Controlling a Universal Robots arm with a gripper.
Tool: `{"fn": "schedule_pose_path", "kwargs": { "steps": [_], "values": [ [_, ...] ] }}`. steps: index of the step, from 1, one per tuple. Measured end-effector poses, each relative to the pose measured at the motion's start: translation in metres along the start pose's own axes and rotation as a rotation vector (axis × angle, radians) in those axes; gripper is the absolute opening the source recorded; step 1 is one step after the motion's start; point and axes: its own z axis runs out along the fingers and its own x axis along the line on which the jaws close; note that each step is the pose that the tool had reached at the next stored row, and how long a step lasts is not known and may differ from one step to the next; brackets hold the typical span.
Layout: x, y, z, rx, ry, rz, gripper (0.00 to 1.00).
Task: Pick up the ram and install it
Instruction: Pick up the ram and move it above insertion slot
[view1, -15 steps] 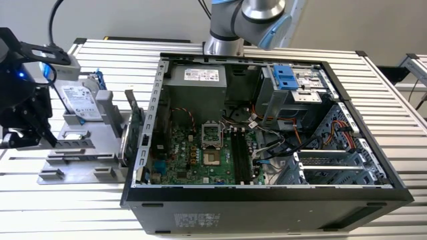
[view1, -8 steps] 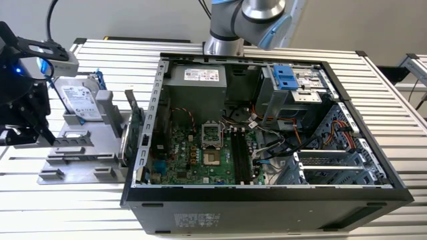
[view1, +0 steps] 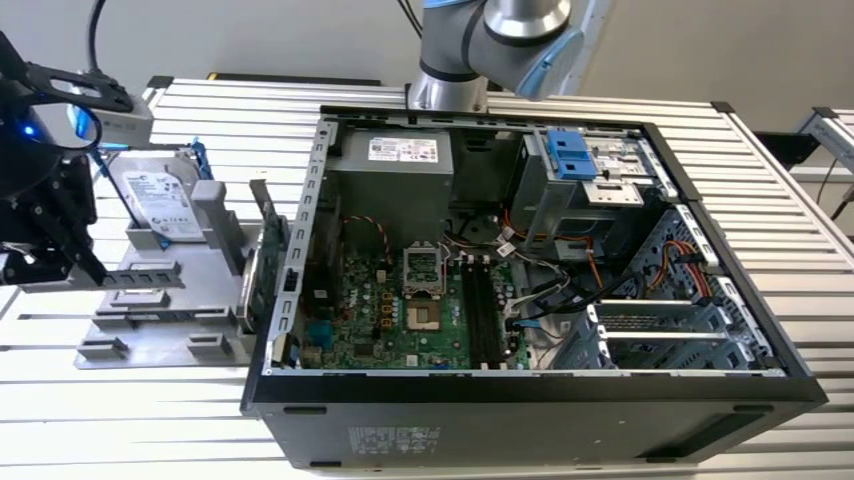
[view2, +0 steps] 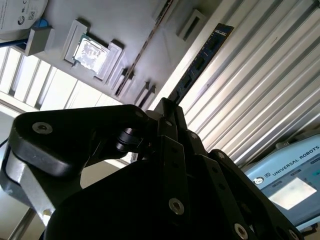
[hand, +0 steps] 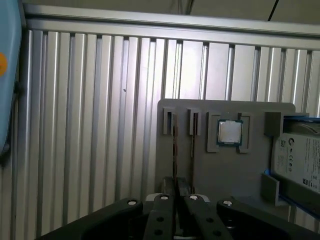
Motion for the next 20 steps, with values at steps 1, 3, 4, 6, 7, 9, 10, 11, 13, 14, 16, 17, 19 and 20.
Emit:
{"fn": "schedule_pose_path", "kwargs": {
  "steps": [1,3,4,6,7,9,10,11,13,14,16,17,19,20],
  "values": [
    [0.0,0.0,-0.0009,0.0,-0.0001,0.0,0.0],
    [0.0,0.0,-0.0029,0.0,0.0,0.0,0.0],
    [0.0,0.0001,-0.0038,0.0,-0.0001,0.0,0.0],
    [-0.0001,0.0001,-0.0058,-0.0001,0.0,0.0,0.0],
    [-0.0001,0.0001,-0.0068,-0.0001,0.0,0.0,0.0],
    [-0.0001,0.0001,-0.0089,0.0,0.0,0.0,0.0],
    [-0.0001,0.0001,-0.0099,0.0,-0.0001,0.0,0.0],
    [-0.0001,0.0001,-0.0109,0.0,0.0,0.0,0.0],
    [-0.0001,0.0001,-0.0129,-0.0001,0.0,0.0,0.0],
    [-0.0001,0.0001,-0.0138,0.0,0.0,0.0,0.0],
    [-0.0001,0.0001,-0.0157,0.0,0.0,0.0,0.0],
    [-0.0001,0.0002,-0.0167,0.0,-0.0001,0.0,0.0],
    [-0.0002,0.0002,-0.0186,0.0,0.0,0.0,0.0],
    [-0.0002,0.0002,-0.0195,0.0,-0.0001,0.0,0.0]
  ]
}}
